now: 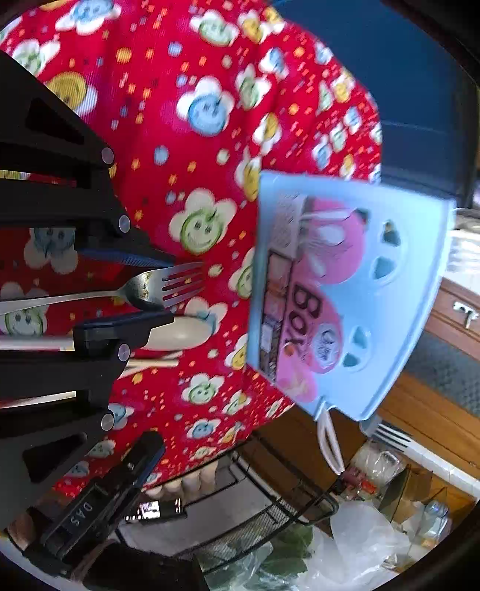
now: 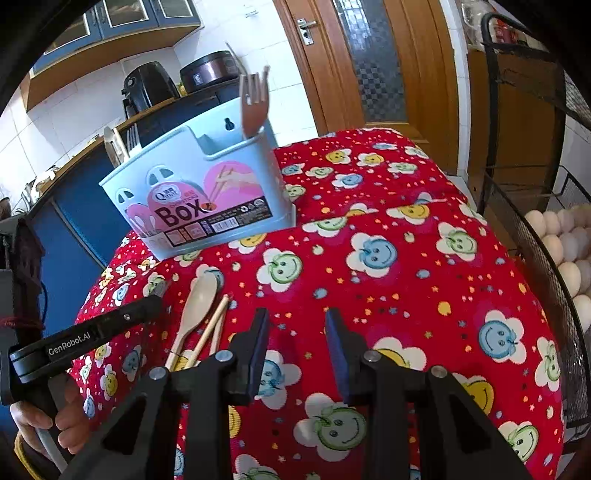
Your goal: Organize utensils
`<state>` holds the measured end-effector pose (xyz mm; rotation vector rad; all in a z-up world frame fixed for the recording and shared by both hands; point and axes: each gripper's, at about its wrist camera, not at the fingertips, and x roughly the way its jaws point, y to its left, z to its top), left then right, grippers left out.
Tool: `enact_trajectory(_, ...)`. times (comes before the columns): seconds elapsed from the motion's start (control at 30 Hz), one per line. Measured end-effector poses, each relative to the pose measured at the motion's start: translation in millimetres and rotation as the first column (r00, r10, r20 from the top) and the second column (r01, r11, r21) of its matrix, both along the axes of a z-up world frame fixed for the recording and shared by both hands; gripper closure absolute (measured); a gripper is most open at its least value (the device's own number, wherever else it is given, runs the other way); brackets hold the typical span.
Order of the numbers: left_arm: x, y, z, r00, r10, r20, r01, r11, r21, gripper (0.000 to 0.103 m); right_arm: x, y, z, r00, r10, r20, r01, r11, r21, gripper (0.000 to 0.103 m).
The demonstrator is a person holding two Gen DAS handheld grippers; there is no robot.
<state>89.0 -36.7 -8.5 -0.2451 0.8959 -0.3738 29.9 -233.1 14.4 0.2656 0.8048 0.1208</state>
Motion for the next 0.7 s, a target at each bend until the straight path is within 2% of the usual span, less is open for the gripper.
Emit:
enact_trajectory(0.13, -3, 12, 8, 0.998, 0.054, 0.038, -0.055, 0.998, 0.038, 0.079, 4, 7, 4, 1.0, 0.027, 0.005, -0.027, 1.0, 0.007, 0.069)
enact_trajectory(0.5, -5, 45, 5, 0.988, 0.148, 0.049, -0.152, 0.982, 0.114, 0.079, 18, 51, 7, 0.984, 0.175, -0.019, -0.173, 0.983, 0.062, 0.069)
enact_trajectory(0.7, -4, 49, 0, 0.99, 0.14, 0.025, -0.142, 0.985, 0.096, 0.079, 30, 72, -5, 0.973, 0.215, -0.083, -0.209, 0.975, 0.076, 0.069)
